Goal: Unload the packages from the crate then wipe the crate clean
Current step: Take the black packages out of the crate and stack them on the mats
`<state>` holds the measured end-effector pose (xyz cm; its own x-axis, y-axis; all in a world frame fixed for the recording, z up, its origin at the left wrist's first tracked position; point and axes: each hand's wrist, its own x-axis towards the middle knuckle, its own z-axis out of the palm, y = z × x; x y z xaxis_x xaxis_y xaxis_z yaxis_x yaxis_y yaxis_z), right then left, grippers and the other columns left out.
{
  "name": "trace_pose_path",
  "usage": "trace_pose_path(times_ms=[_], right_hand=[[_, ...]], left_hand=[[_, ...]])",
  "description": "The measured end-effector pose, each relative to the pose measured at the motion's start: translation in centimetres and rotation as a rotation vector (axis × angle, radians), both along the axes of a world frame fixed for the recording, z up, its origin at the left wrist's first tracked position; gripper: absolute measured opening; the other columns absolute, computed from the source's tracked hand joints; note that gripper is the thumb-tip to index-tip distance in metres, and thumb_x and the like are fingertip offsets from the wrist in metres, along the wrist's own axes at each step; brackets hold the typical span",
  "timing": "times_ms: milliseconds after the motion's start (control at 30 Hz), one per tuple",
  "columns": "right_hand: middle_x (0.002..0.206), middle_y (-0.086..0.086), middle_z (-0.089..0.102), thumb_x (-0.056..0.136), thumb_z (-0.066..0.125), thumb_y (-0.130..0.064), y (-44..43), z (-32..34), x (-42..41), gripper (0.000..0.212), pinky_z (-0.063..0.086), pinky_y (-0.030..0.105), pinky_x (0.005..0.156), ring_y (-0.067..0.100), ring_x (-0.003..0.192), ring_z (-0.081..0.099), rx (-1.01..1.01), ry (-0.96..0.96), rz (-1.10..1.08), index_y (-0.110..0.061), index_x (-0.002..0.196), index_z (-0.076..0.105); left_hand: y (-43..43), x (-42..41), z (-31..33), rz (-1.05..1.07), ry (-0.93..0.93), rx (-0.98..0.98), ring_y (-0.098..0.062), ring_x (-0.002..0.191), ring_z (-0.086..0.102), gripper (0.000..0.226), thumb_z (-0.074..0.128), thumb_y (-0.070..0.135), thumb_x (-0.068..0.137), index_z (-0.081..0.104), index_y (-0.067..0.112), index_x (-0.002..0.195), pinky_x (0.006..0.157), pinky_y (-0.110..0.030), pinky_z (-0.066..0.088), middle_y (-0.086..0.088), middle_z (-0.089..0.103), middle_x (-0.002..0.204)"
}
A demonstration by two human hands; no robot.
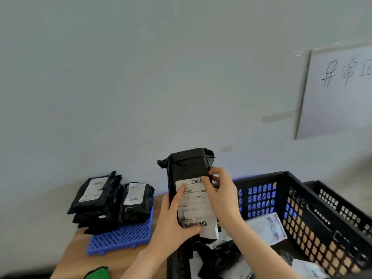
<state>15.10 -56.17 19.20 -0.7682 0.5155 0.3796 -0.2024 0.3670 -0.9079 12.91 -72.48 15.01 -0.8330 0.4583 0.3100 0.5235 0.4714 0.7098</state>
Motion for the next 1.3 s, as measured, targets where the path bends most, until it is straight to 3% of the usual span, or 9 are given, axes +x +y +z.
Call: trace_pose_path(times_ms=[133,333,467,600,767,933,1133,1233,1300], right_hand=[[0.127,-0.014,0.042,0.093,0.058,-0.021,-3.0,-0.7,-1.6,0.039,0.049,0.013,0.080,0.003,0.113,0.049,0.153,-0.012,0.143,-0.031,0.130,0.048],[0.120,-0.014,0.039,0.089,0.060,-0.020,-6.7,-1.7,-4.2,0.075,0.049,0.012,0.073,0.002,0.106,0.047,0.272,-0.086,0.281,-0.047,0.146,0.019],[0.120,-0.020,0.051,0.089,0.063,-0.023,-9.6,-2.1,-6.5,0.068,0.053,0.018,0.077,-0.003,0.104,0.054,0.265,-0.106,0.318,-0.045,0.143,0.027],[0.123,-0.019,0.054,0.089,0.061,-0.014,-12.4,-3.1,-8.9,0.051,0.056,0.020,0.078,0.000,0.110,0.055,0.269,-0.138,0.391,-0.039,0.128,0.038],[0.135,-0.023,0.034,0.086,0.061,-0.010,-15.4,-4.4,-12.8,0.070,0.041,-0.001,0.075,-0.013,0.112,0.041,0.352,-0.206,0.472,-0.037,0.142,0.029],[0.133,-0.025,0.036,0.086,0.065,-0.020,-17.2,-6.5,-17.0,0.079,0.037,0.007,0.087,-0.004,0.121,0.036,0.408,-0.328,0.465,-0.041,0.147,0.019],[0.138,-0.017,0.041,0.088,0.063,-0.013,-19.0,-10.6,-22.9,0.080,0.043,0.001,0.070,-0.005,0.110,0.046,0.374,-0.469,0.442,-0.041,0.147,0.017],[0.148,-0.012,0.032,0.093,0.057,-0.012,-20.1,-13.5,-25.4,0.068,0.040,-0.002,0.078,0.003,0.125,0.042,0.376,-0.541,0.447,-0.038,0.147,0.025],[0.152,-0.009,0.027,0.095,0.054,-0.012,-20.7,-15.4,-26.7,0.062,0.039,0.006,0.093,0.007,0.133,0.036,0.399,-0.595,0.441,-0.034,0.147,0.028]], left_hand=[[-3.1,-0.8,0.2,0.135,-0.006,0.067,0.022,0.114,0.033,0.108,0.087,0.040,0.066,0.014,0.057,0.143,0.082,0.001,0.041,0.018,0.028,0.127],[-6.8,-3.6,-0.5,0.212,0.037,0.146,0.031,0.110,0.030,0.101,0.086,0.036,0.069,0.017,0.059,0.139,0.076,0.006,0.037,0.022,0.031,0.126],[-9.8,-5.2,-1.7,0.296,0.046,0.169,0.024,0.112,0.035,0.098,0.086,0.039,0.068,0.016,0.065,0.132,0.078,0.004,0.036,0.020,0.030,0.129],[-12.4,-7.5,-2.7,0.365,0.033,0.168,0.004,0.115,0.040,0.093,0.086,0.040,0.067,0.024,0.052,0.135,0.079,0.002,0.036,0.013,0.028,0.131],[-15.7,-12.0,-4.5,0.420,-0.001,0.133,-0.001,0.120,0.039,0.091,0.087,0.038,0.067,0.033,0.039,0.140,0.079,0.006,0.035,0.008,0.027,0.134],[-17.6,-16.3,-6.2,0.417,-0.086,0.128,-0.002,0.116,0.041,0.086,0.087,0.033,0.068,0.030,0.045,0.131,0.080,0.008,0.033,0.006,0.029,0.132],[-18.9,-22.0,-10.0,0.394,-0.211,0.045,-0.005,0.111,0.046,0.083,0.082,0.040,0.071,0.033,0.042,0.137,0.087,-0.007,0.041,0.005,0.019,0.140],[-19.8,-24.5,-12.0,0.394,-0.296,-0.010,-0.006,0.108,0.046,0.085,0.080,0.043,0.073,0.031,0.040,0.142,0.089,-0.015,0.046,0.005,0.014,0.142],[-20.4,-25.9,-13.2,0.383,-0.339,-0.075,-0.008,0.108,0.048,0.085,0.077,0.045,0.075,0.028,0.041,0.144,0.089,-0.016,0.045,0.006,0.009,0.143]])
